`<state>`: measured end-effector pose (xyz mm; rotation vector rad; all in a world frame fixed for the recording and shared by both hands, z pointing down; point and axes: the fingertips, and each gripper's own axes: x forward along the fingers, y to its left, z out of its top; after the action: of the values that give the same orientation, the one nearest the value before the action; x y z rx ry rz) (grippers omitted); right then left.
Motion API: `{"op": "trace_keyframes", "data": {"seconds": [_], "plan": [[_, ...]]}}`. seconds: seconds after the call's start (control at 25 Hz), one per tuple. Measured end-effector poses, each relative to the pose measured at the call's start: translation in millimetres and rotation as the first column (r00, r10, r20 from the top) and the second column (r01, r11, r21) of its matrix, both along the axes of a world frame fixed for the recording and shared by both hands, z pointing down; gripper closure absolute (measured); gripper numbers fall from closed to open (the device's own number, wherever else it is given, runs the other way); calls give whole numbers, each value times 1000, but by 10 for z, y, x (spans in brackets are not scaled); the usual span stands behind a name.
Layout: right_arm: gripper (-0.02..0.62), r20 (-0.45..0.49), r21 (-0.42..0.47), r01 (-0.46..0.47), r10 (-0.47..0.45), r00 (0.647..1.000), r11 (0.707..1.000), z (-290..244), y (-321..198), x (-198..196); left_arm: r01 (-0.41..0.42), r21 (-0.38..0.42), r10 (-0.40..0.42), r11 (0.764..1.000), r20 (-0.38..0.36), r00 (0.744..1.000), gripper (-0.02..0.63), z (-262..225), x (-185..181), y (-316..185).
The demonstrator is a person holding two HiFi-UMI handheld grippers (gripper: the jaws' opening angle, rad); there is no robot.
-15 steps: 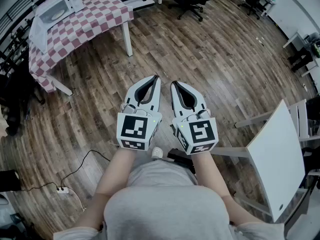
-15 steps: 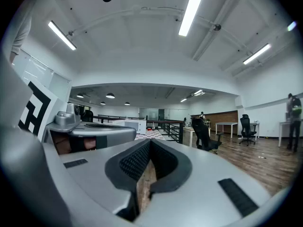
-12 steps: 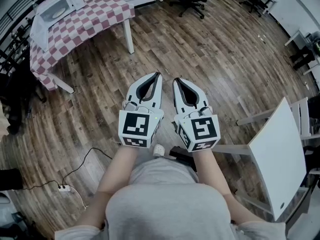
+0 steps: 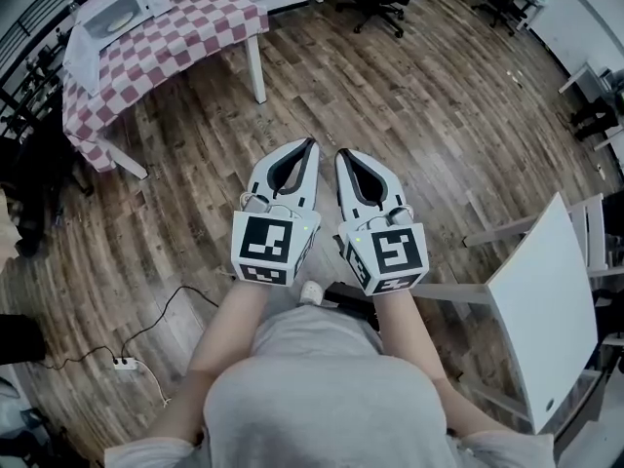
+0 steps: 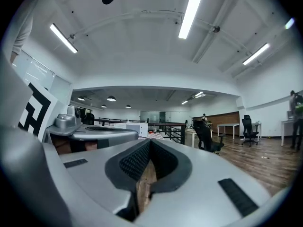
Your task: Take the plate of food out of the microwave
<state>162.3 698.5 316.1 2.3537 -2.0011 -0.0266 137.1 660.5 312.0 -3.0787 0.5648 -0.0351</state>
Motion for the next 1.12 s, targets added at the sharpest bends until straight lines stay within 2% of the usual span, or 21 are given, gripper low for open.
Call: {"op": "trace_keyframes", "data": {"seconds": [0.36, 0.64, 1.12], "plan": [[571, -6, 13, 65, -64, 998, 998, -99, -392, -134, 54, 22, -54, 998, -18, 998, 603, -115, -128, -337], [571, -13, 6, 134, -134, 991, 991, -123, -738, -321, 130, 12, -129, 991, -34, 991, 603, -142, -341, -677], [571, -10, -10, 283, -283, 959, 959, -92, -1334, -774, 299, -13, -299, 954, -37, 954, 603, -107, -902, -1315]]}}
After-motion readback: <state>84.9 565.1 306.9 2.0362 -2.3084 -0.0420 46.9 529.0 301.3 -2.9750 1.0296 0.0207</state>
